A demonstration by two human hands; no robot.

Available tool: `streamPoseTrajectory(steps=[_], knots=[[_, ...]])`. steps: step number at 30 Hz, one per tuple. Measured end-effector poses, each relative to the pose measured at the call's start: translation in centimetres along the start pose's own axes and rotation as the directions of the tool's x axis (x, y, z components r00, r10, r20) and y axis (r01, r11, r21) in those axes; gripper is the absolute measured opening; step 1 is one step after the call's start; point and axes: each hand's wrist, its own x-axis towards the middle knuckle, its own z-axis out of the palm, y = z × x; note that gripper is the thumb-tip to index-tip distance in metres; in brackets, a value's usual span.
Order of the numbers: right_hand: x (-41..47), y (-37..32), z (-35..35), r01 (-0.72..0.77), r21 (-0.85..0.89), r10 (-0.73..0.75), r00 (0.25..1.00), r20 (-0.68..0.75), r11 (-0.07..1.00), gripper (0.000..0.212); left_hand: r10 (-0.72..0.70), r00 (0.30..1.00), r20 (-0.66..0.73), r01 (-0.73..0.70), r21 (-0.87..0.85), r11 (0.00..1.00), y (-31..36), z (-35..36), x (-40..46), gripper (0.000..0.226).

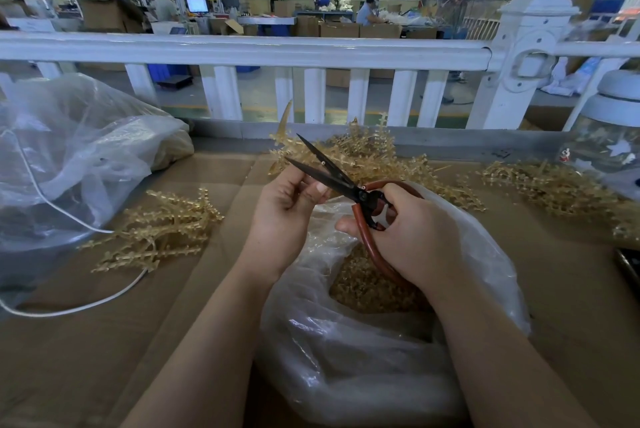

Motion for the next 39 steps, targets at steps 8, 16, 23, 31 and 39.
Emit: streamPoseTrajectory(steps=[8, 16, 23, 31, 39], knots=[[-0.04, 0.14, 0.0, 0.021, -0.009, -0.021, 0.999, -0.028, 1.0, 0.068, -0.015, 1.0, 0.006, 0.015, -0.063, 0.998, 0.26, 0.09, 0.08, 0.015], [-0.1, 0.24, 0.04, 0.058, -0.001, -0.058, 0.997, -0.05, 0.998, 0.067, -0.033, 0.999, 0.006, 0.033, -0.067, 0.997, 0.13, 0.07, 0.14, 0.02], [-0.07, 0.2, 0.15, 0.038, 0.053, -0.037, 0.999, -0.024, 0.998, 0.068, -0.029, 1.0, 0.005, 0.03, -0.092, 0.995, -0.13, 0.04, 0.16, 0.012], [0.01, 0.19, 0.15, 0.02, 0.064, -0.02, 1.0, 0.002, 0.998, 0.058, -0.036, 0.999, -0.001, 0.036, -0.104, 0.994, -0.2, 0.02, 0.17, 0.01], [0.06, 0.19, 0.51, -0.101, 0.334, 0.101, 0.995, 0.017, 0.937, 0.061, -0.073, 0.997, 0.033, 0.079, -0.233, 0.969, -0.12, 0.02, 0.08, 0.018]])
